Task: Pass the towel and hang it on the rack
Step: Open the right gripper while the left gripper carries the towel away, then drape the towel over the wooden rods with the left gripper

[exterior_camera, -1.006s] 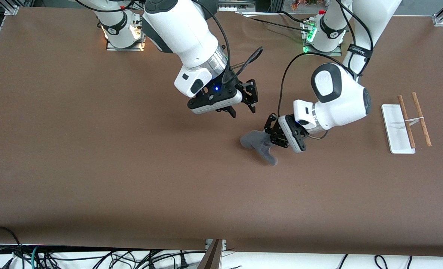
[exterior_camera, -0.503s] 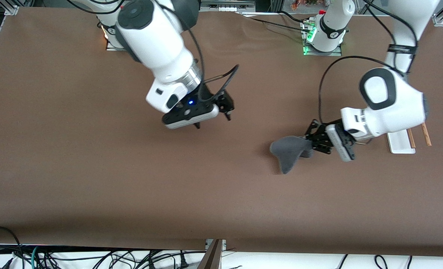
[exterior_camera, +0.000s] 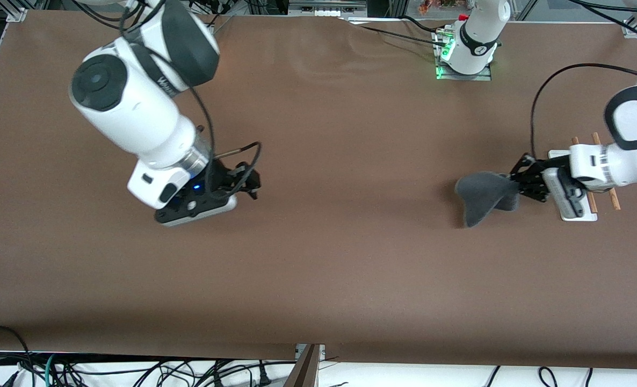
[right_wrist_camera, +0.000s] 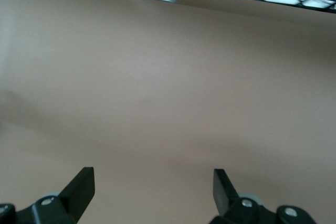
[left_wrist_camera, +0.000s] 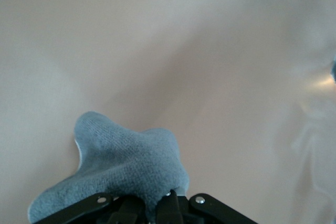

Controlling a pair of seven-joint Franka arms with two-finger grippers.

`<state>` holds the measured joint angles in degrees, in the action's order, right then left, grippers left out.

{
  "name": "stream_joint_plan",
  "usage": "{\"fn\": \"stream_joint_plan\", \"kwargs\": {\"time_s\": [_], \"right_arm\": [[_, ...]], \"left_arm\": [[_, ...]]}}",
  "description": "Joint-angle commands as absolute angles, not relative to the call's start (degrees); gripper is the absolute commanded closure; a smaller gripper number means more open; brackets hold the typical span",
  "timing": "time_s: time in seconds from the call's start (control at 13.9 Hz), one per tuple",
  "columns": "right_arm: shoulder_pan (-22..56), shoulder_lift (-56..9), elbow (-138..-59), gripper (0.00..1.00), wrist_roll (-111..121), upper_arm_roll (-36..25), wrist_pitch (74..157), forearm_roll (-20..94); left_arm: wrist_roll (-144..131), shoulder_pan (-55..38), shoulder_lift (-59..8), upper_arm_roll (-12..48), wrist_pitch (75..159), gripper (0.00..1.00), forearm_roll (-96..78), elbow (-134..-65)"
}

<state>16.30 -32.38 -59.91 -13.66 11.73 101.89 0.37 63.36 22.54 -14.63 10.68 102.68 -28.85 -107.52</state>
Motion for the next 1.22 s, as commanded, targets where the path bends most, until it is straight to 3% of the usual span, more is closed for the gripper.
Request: {"fn": "stream_joint_plan", "kwargs": {"time_s": [0.0,0.29,0.5,0.65,1.15], "right_arm": [[11.6,-31.7,-59.8,0.0,-11.4,12.7,100.2,0.0],[5.8,-31.6,-59.9,0.0,-11.5,12.5,93.5,-0.1],[3.8,-28.6,-61.6,0.0,-11.5,10.2,91.8,-0.5],[-0.1,-23.1,-67.1,0.0,-11.3,9.2,90.7,-0.4],[-1.7,-10.0,-78.6,0.0,-11.3,-0.8,90.2,-0.4]], "left_arm": [[61.5,29.1,-14.7,11.1,97.7,1.0,-23.1,-106.5],[61.8,39.7,-15.1,11.2,93.5,1.0,-15.7,-106.3],[61.6,41.9,-15.1,11.0,92.4,1.0,-11.8,-103.6],[61.7,44.3,-16.1,11.1,90.9,1.0,-9.9,-101.2],[68.0,49.9,-24.1,11.1,91.2,1.0,-6.2,-95.0]]}}
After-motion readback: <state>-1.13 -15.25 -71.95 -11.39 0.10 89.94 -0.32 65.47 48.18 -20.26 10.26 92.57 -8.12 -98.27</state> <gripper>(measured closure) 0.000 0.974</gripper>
